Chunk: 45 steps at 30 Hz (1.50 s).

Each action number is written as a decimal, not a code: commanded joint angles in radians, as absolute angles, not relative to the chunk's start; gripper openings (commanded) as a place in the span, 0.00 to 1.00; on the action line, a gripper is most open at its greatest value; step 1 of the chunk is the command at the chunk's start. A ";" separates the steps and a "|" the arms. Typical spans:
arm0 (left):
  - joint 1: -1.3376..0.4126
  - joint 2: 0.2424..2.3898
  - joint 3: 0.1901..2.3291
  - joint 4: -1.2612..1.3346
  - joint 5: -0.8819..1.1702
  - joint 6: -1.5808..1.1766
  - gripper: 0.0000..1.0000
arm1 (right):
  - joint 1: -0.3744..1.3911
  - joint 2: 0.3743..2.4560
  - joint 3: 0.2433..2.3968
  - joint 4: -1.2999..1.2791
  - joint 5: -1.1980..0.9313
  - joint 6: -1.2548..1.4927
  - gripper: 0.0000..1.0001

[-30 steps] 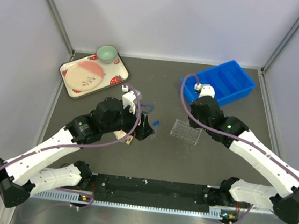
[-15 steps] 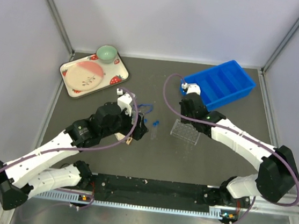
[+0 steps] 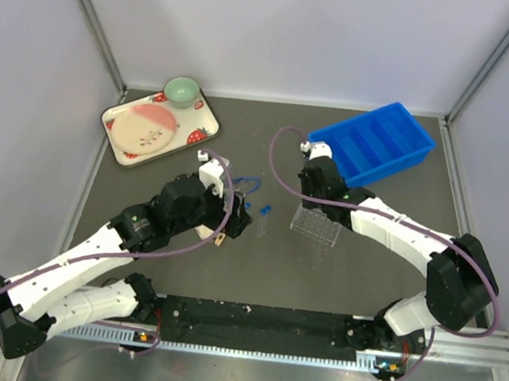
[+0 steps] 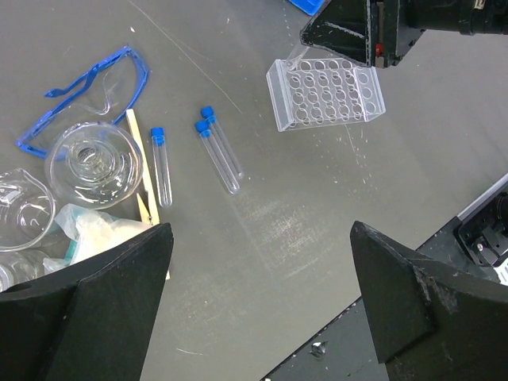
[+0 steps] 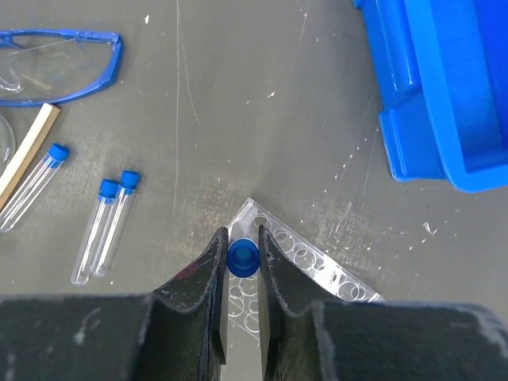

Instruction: Organize the chemistry lab equipment

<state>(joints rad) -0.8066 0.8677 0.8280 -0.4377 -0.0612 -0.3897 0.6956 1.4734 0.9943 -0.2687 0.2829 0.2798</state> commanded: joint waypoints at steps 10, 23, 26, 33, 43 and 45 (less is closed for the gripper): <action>-0.808 0.851 0.819 -0.377 -0.066 -0.373 0.99 | 0.667 1.483 0.980 -0.224 0.305 0.267 0.00; -0.808 0.857 0.816 -0.373 -0.064 -0.376 0.99 | 0.666 1.502 0.959 -0.209 0.298 0.273 0.00; -0.808 0.857 0.815 -0.371 -0.064 -0.377 0.99 | 0.666 1.505 0.951 -0.201 0.295 0.278 0.00; -0.808 0.853 0.813 -0.371 -0.064 -0.379 0.99 | 0.666 1.509 0.934 -0.196 0.293 0.287 0.00; -0.808 0.848 0.808 -0.370 -0.061 -0.379 0.99 | 0.666 1.522 0.913 -0.178 0.281 0.302 0.00; -0.808 0.848 0.808 -0.371 -0.061 -0.380 0.99 | 0.666 1.526 0.911 -0.175 0.279 0.302 0.00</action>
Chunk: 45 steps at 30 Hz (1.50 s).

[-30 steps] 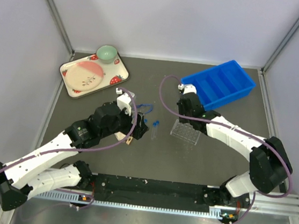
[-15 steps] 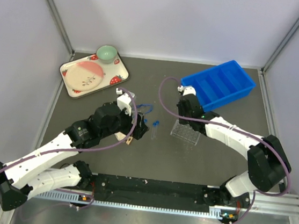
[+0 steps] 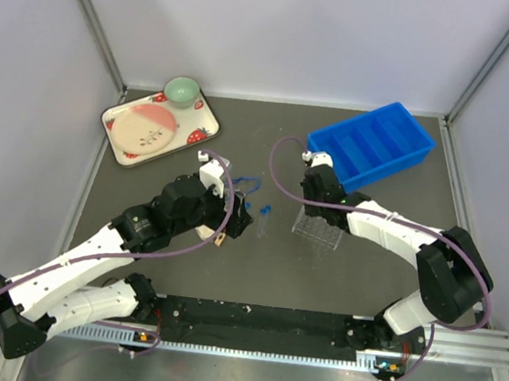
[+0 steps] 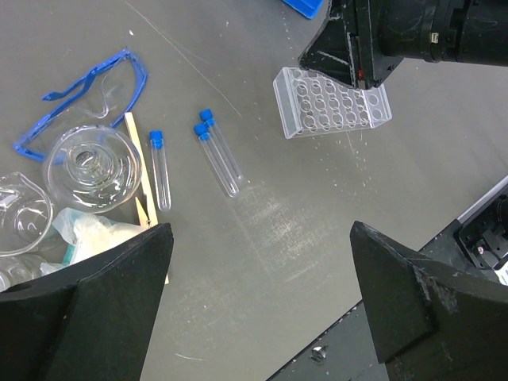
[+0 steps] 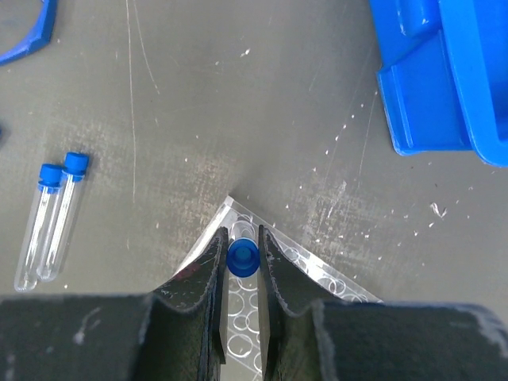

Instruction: Organize the chemistry lab equipment

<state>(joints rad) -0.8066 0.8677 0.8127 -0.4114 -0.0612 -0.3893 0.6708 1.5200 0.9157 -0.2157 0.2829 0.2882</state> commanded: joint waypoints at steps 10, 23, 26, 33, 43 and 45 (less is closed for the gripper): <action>-0.808 0.853 0.815 -0.371 -0.052 -0.379 0.99 | 0.666 1.522 0.911 -0.178 0.273 0.307 0.43; -0.808 0.887 0.818 -0.376 -0.026 -0.379 0.99 | 0.687 1.384 0.950 -0.296 0.304 0.291 0.61; -0.808 0.916 0.808 -0.362 -0.023 -0.387 0.99 | 0.715 1.309 0.972 -0.365 0.336 0.282 0.61; -0.808 1.067 0.814 -0.356 -0.175 -0.480 0.98 | 0.779 1.122 1.009 -0.520 0.409 0.275 0.61; -0.808 1.388 0.865 -0.279 -0.230 -0.486 0.86 | 0.816 0.911 0.954 -0.641 0.449 0.288 0.62; -0.807 1.407 0.862 -0.256 -0.224 -0.476 0.82 | 0.816 0.881 0.942 -0.649 0.440 0.296 0.62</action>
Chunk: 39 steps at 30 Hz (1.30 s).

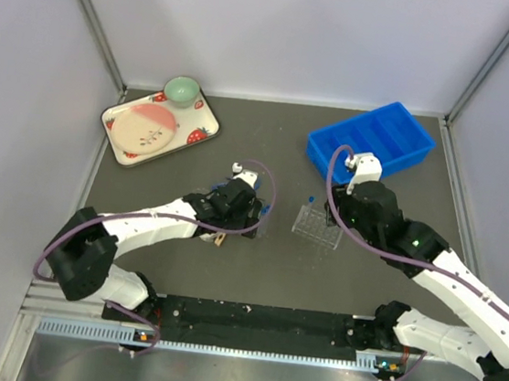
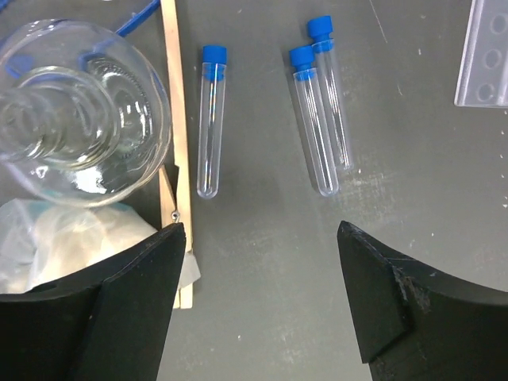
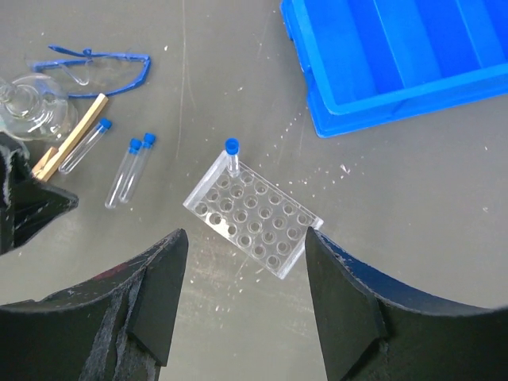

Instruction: Organize the chemistry lab equipment

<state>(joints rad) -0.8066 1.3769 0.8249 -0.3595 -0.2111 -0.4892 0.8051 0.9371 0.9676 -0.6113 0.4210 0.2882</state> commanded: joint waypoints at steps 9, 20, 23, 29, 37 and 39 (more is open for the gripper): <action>-0.807 1.499 0.908 -0.244 -0.230 -0.414 0.57 | 0.818 0.845 0.934 -0.652 0.407 0.302 0.61; -0.761 1.543 0.928 -0.255 -0.242 -0.393 0.53 | 0.818 0.845 0.939 -0.646 0.397 0.298 0.62; -0.741 1.555 0.931 -0.250 -0.229 -0.384 0.53 | 0.818 0.848 0.942 -0.647 0.394 0.298 0.62; -0.716 1.588 0.940 -0.238 -0.199 -0.374 0.52 | 0.818 0.850 0.943 -0.644 0.390 0.293 0.62; -0.716 1.601 0.948 -0.232 -0.166 -0.376 0.49 | 0.818 0.851 0.940 -0.641 0.391 0.293 0.62; -0.716 1.609 0.950 -0.230 -0.161 -0.377 0.48 | 0.818 0.851 0.939 -0.641 0.390 0.295 0.61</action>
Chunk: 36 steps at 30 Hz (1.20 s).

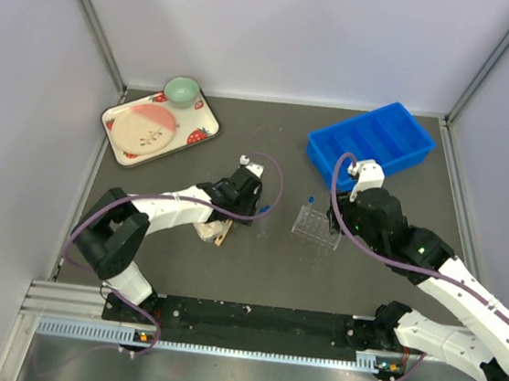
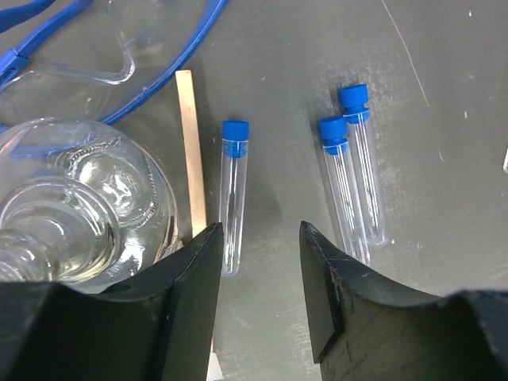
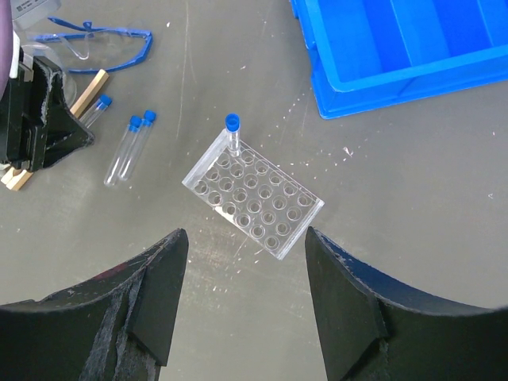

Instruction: Organize the chemistry lab equipment

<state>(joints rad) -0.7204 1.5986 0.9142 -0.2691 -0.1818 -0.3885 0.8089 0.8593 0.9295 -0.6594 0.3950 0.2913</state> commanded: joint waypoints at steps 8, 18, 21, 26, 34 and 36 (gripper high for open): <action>-0.716 1.629 0.951 -0.225 -0.175 -0.377 0.47 | 0.818 0.844 0.933 -0.641 0.388 0.296 0.62; -0.715 1.652 0.962 -0.232 -0.187 -0.371 0.46 | 0.818 0.851 0.931 -0.640 0.382 0.296 0.62; -0.716 1.663 0.956 -0.230 -0.184 -0.379 0.44 | 0.818 0.851 0.928 -0.640 0.382 0.299 0.62; -0.716 1.667 0.945 -0.238 -0.201 -0.387 0.43 | 0.818 0.847 0.928 -0.643 0.376 0.298 0.62; -0.716 1.689 0.948 -0.278 -0.225 -0.406 0.36 | 0.819 0.842 0.927 -0.643 0.373 0.302 0.62; -0.716 1.693 0.946 -0.291 -0.236 -0.411 0.35 | 0.819 0.841 0.925 -0.641 0.368 0.304 0.62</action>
